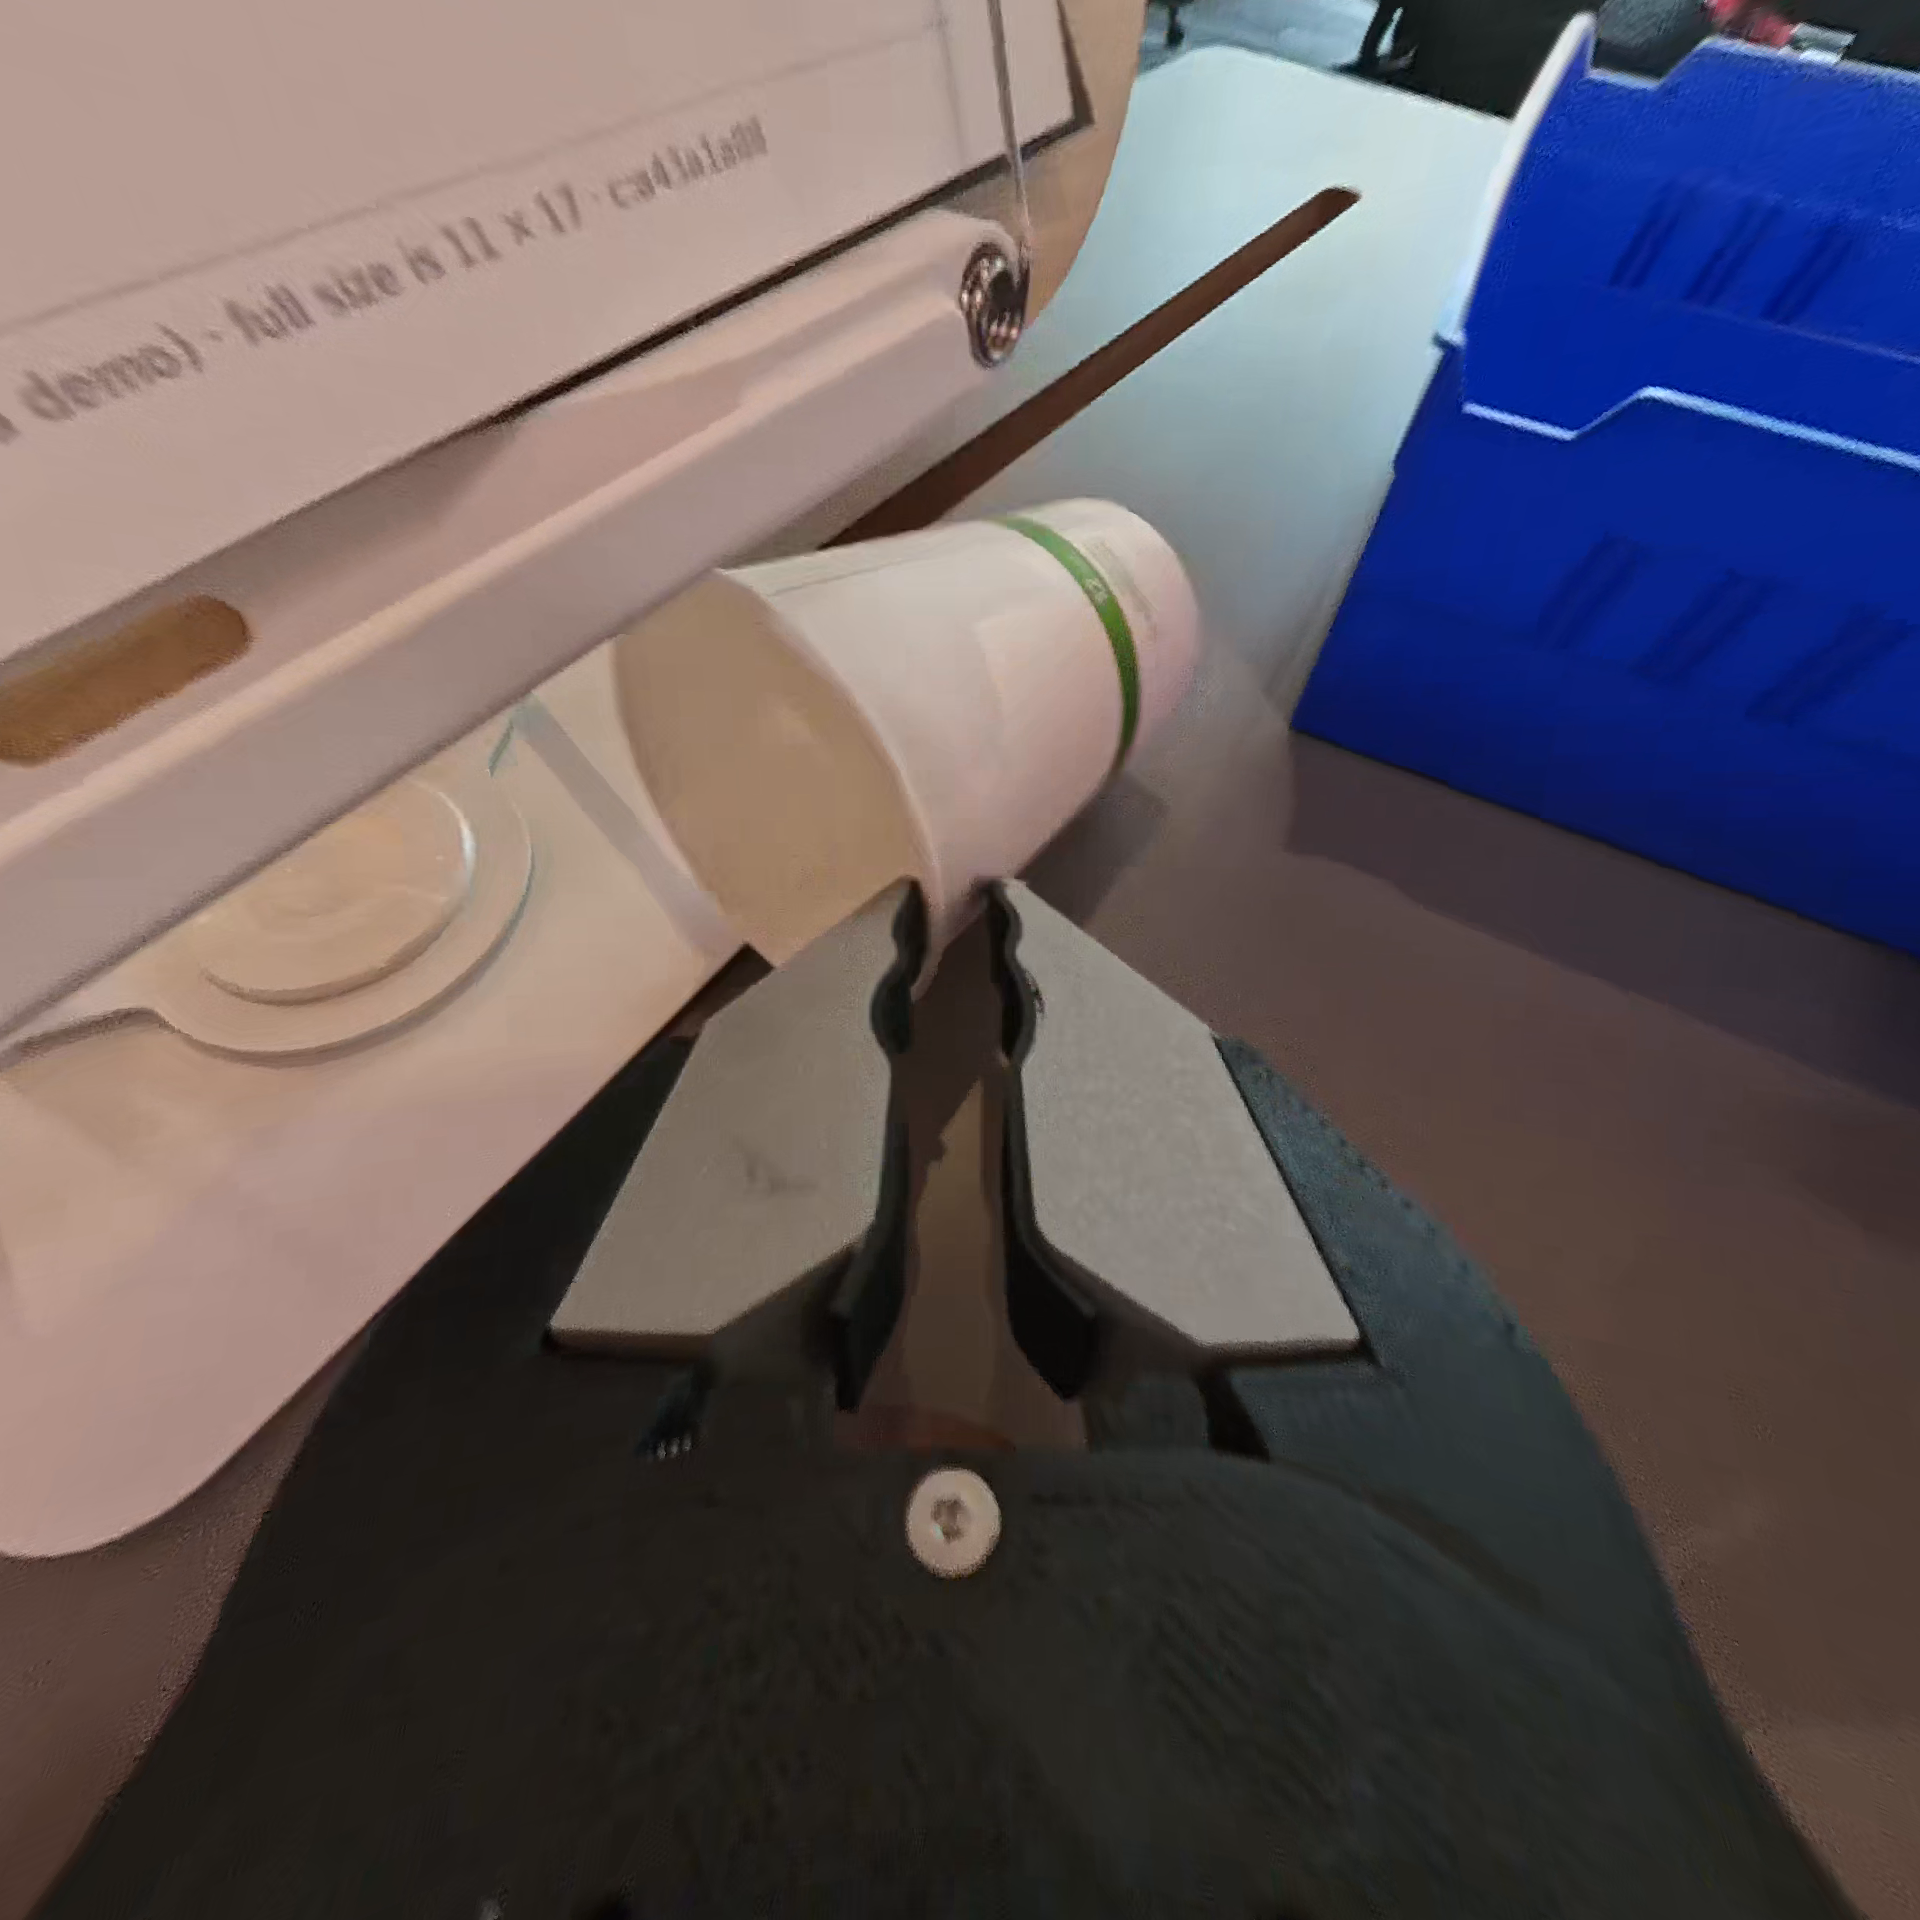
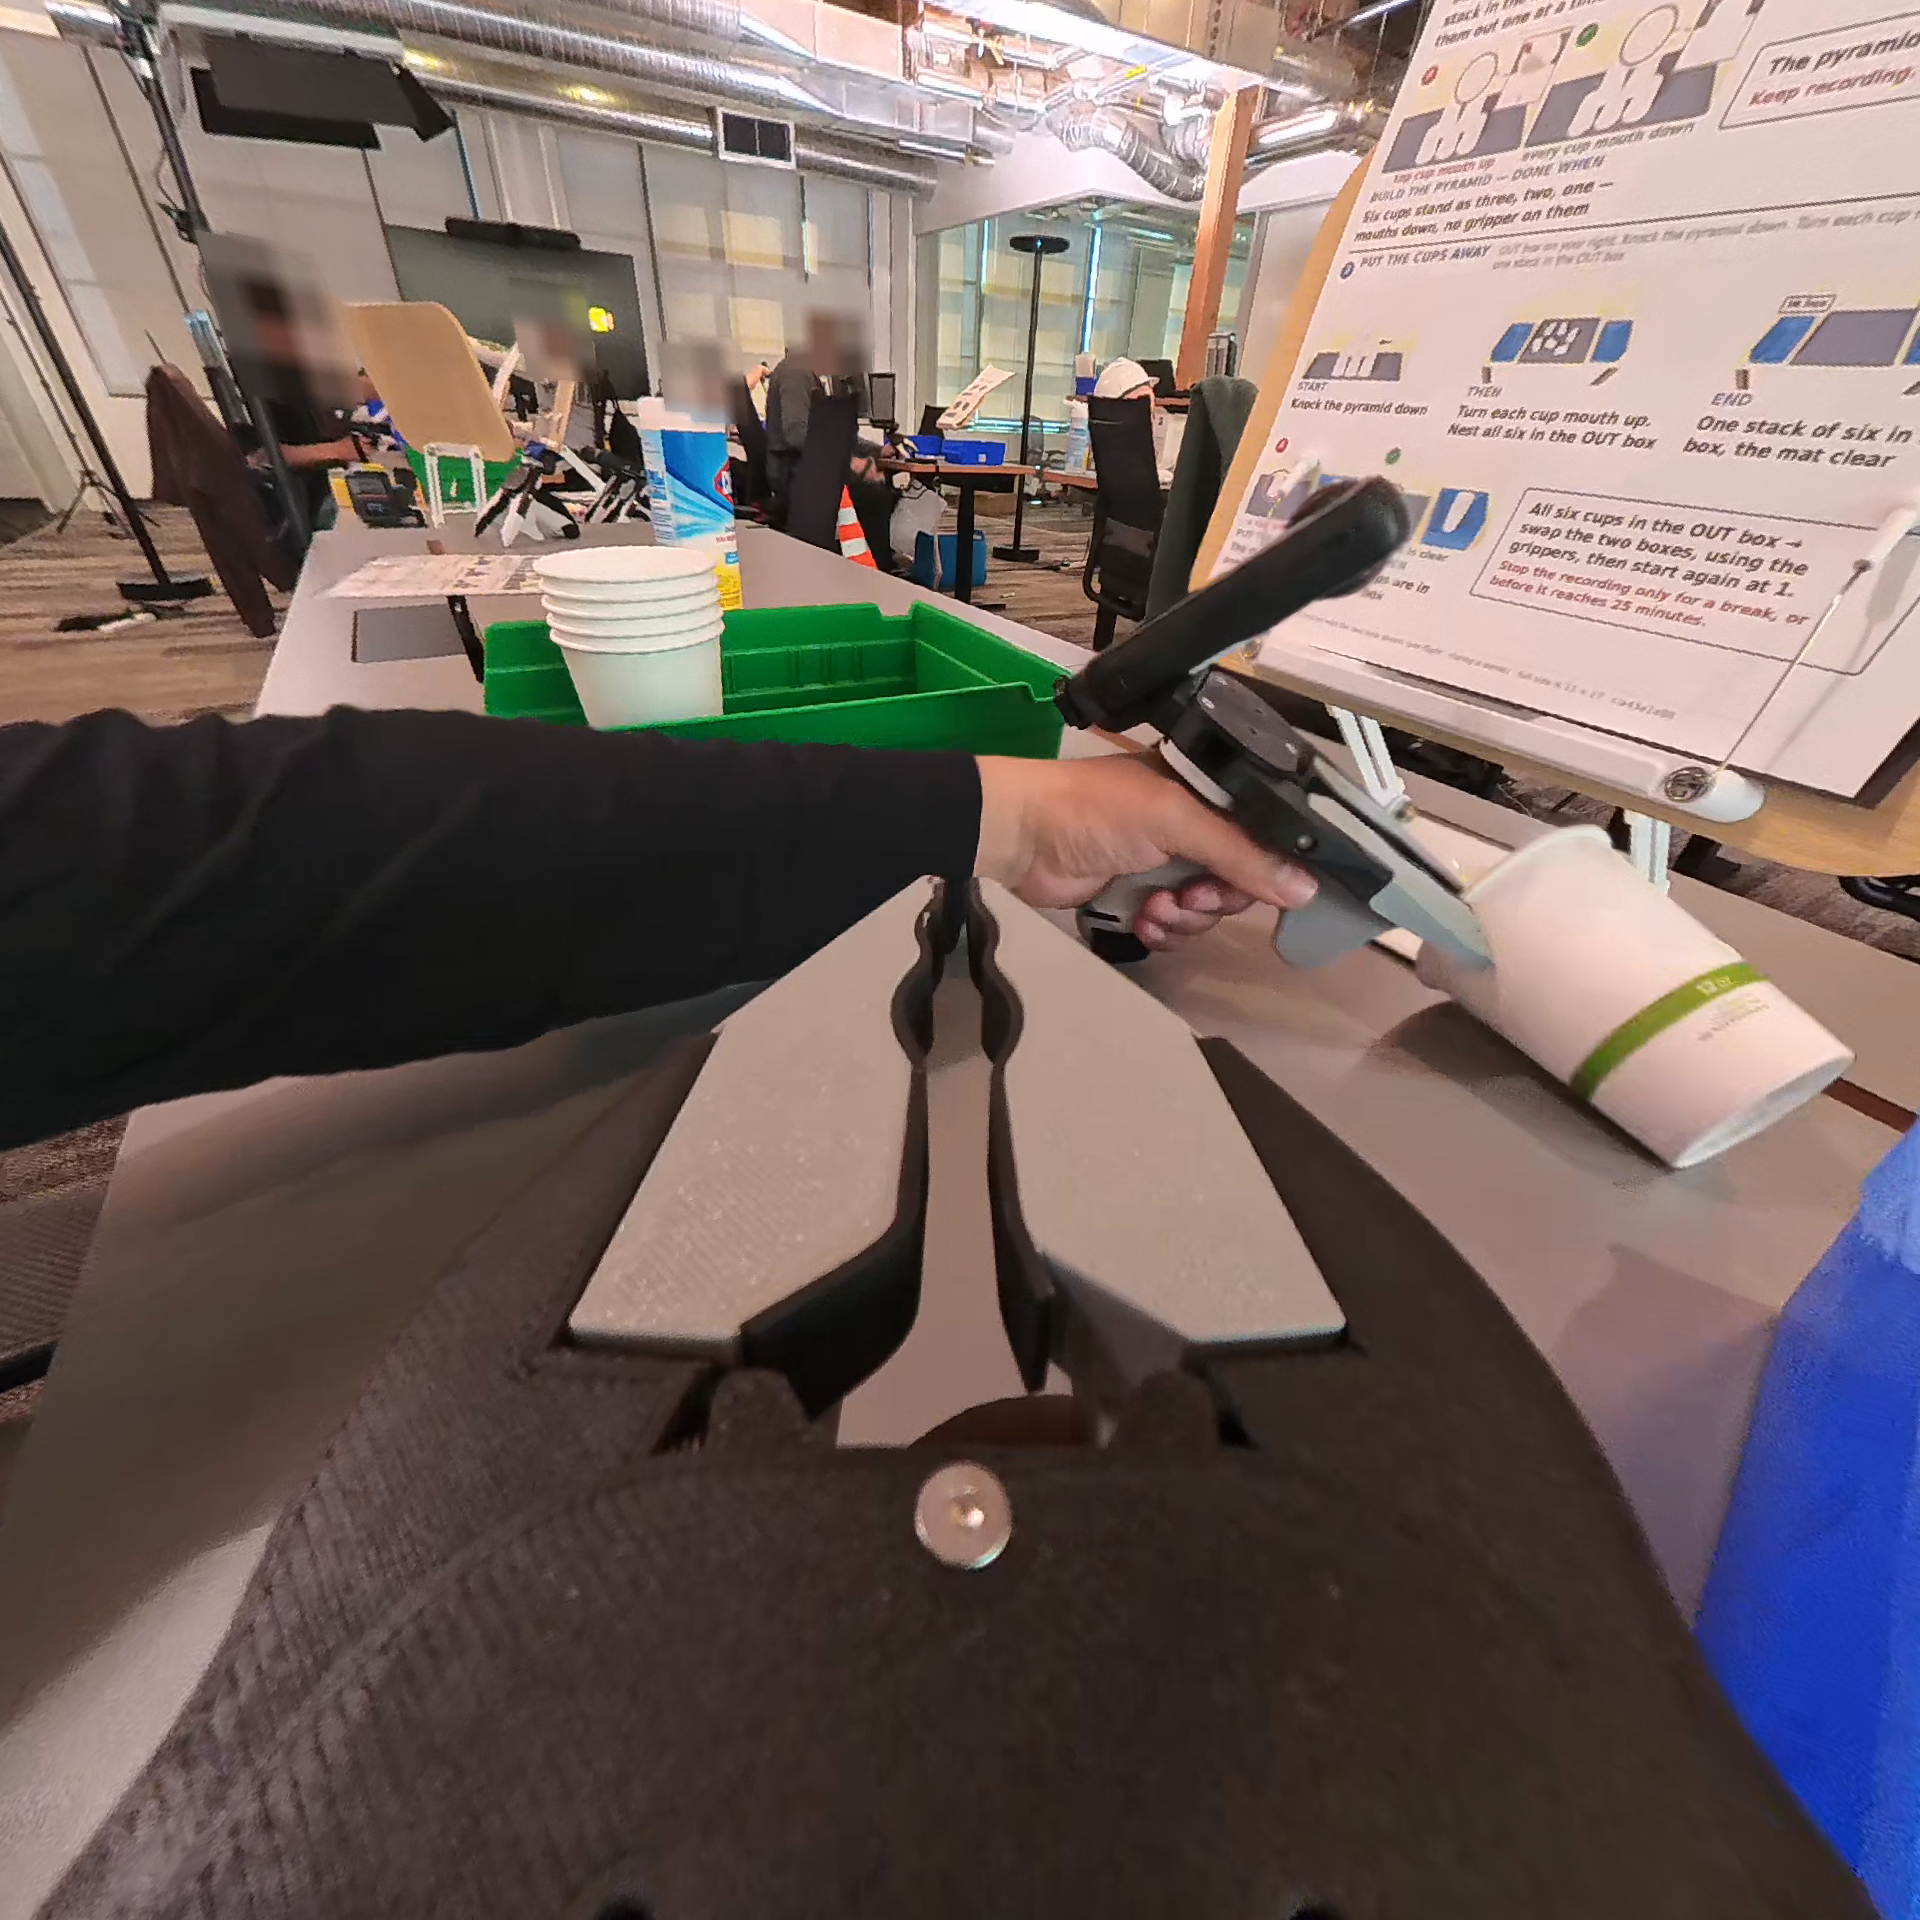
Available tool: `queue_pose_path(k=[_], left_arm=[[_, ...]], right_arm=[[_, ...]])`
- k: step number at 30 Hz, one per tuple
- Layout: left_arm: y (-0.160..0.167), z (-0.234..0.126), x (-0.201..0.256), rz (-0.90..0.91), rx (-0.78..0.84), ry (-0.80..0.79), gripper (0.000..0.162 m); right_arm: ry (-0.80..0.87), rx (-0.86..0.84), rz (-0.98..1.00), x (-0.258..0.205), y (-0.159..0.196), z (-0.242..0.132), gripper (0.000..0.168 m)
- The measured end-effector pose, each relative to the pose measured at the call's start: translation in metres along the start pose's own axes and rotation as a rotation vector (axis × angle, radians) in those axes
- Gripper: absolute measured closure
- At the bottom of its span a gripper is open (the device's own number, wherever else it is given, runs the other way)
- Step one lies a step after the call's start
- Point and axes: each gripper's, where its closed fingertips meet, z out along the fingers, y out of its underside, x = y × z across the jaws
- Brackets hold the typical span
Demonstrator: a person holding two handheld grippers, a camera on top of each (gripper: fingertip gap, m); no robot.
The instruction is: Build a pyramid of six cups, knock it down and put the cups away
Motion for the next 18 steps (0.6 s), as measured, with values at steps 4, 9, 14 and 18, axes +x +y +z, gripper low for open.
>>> queue_pose_path(k=[4, 9, 14, 18], left_arm=[[0.012, -0.001, 0.023, -0.053, -0.055, 0.018, 0.162], [0.017, -0.045, 0.062, -0.015, -0.034, 0.003, 0.162], [0.003, -0.118, 0.118, -0.021, 0.163, 0.076, 0.162], [-0.002, -0.169, 0.145, -0.023, 0.361, 0.136, 0.162]], right_arm=[[0.023, 0.012, -0.014, 0.005, -0.002, -0.003, 0.168], [0.03, 0.01, -0.003, 0.008, -0.001, -0.003, 0.168], [0.092, 0.028, -0.023, 0.019, -0.002, -0.004, 0.165], [0.106, 0.153, 0.0, 0.022, -0.03, -0.019, 0.163]])
